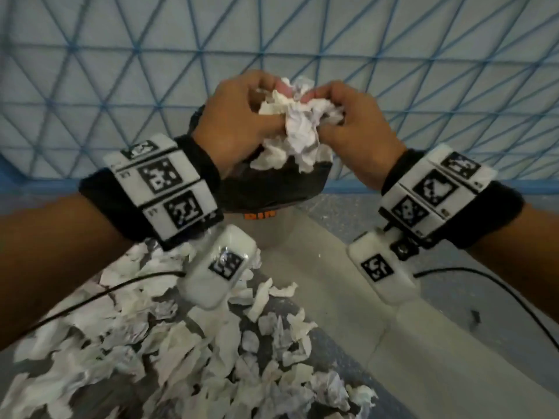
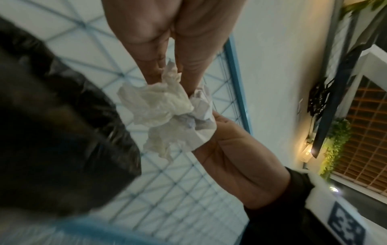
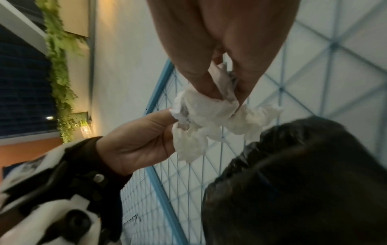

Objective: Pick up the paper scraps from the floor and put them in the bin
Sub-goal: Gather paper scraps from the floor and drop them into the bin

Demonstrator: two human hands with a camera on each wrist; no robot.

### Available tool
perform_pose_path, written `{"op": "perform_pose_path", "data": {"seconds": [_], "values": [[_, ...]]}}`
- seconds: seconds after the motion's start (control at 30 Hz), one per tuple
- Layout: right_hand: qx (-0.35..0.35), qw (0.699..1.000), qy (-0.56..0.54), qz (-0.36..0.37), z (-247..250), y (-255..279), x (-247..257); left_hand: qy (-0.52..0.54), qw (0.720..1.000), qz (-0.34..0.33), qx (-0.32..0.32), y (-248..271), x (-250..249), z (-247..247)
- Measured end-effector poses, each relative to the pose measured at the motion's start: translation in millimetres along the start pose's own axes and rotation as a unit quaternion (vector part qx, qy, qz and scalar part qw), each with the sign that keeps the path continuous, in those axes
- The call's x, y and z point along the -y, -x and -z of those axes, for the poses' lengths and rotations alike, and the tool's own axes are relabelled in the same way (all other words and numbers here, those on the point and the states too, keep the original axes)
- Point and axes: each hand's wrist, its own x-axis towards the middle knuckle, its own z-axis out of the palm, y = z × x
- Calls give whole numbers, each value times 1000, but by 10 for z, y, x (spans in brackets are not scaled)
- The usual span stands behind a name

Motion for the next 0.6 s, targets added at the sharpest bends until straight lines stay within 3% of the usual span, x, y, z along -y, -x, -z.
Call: {"op": "perform_pose_path", "data": {"seconds": [0.1, 0.2, 0.33, 0.4, 0.5, 0.6], "values": [[-22, 997, 61, 37, -107, -449, 82, -57, 997, -22, -55, -333, 10, 142], [8, 989, 149, 21, -284, -725, -38, -145, 987, -1, -70, -520, 268, 140], [114, 971, 202, -62, -474, -802, -235, -227, 972, 56, 13, -546, 585, 106], [144, 961, 222, -74, -482, -795, -243, -302, 948, 78, 62, -550, 642, 135], [168, 935, 306, -68, -481, -775, -204, -402, 906, 78, 105, -568, 648, 191], [152, 915, 366, -72, -507, -773, -217, -416, 898, 73, 124, -565, 616, 185]]}}
